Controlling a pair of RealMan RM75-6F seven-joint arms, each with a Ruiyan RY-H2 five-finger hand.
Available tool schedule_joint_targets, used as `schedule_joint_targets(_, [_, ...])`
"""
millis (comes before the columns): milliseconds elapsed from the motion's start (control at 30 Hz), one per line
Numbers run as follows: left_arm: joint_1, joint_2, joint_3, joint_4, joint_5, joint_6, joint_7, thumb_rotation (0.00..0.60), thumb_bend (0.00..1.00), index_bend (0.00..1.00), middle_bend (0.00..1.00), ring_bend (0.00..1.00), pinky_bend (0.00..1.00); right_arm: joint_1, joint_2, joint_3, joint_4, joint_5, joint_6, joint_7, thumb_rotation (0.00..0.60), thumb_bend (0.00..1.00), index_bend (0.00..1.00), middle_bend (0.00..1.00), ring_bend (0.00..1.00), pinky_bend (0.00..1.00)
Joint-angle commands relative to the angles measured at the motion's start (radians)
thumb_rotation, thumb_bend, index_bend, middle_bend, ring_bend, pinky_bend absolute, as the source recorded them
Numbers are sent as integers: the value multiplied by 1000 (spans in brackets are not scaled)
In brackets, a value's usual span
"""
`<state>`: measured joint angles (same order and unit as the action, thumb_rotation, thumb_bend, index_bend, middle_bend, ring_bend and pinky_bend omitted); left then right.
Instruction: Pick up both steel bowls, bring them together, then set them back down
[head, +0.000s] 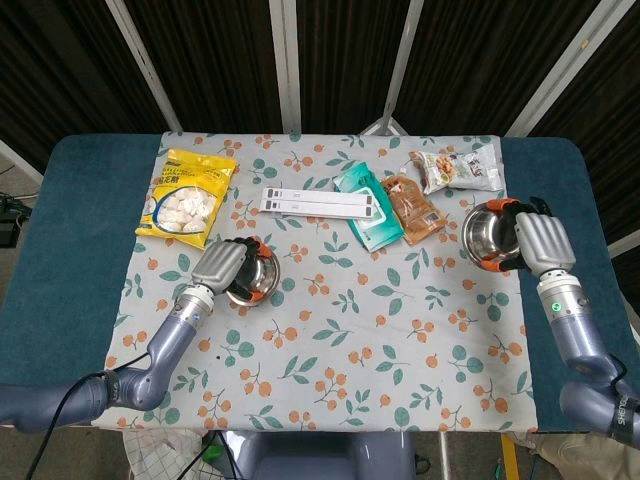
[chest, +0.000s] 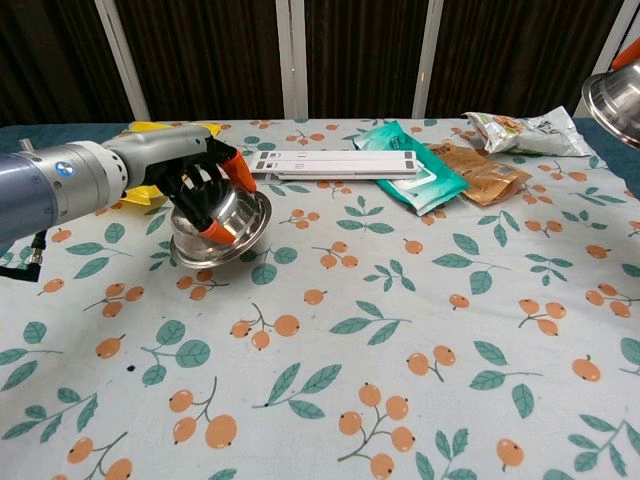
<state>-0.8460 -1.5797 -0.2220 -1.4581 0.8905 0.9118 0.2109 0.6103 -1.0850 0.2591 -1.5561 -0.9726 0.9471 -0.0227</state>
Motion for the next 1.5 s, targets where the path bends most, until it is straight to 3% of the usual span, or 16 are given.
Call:
schedule_joint_targets(33, [69,30,-98,-54,75,-36,-317,600,21,490,409,312,435,-8,-12,25,14,-29,19,65,600,124,374,328,377,87])
schedule_joint_targets(233, [150,39,-190,-82,245,-22,-757,600,20,466,350,268,435,-18,-31,90,6,-99,-6,339,600,124,376,328,377,87])
schedule_joint_targets(367, [178,19,-214,-51,356,56,-939,600,19,460,337,258,435,-19,-29,125,-7,-156,-69,568,600,124,382,328,377,87])
schedule_joint_targets(533, [193,-16,-231,8,431,156,-1076,600,17,437,289,212,424,-16,-29,159,-11,-240,-129,842,600,124,391,328,377,87])
schedule_joint_targets(800, [177,-67,-211,100,502,229,-1157,600,13,432,263,197,416,2,-45,182,-18,-382,-160,1192,600,124,393,328,377,87])
schedule_joint_targets(1100, [145,-149,-173,175,539,263,-1198,600,11,432,249,192,414,55,-101,171,-35,-447,-144,1290,600,124,394,328,377,87])
schedule_joint_targets(1500, [120,-234,-178,217,560,355,-1214,600,9,428,219,178,406,98,-175,134,-45,-402,-148,1192,600,124,396,328,377,87])
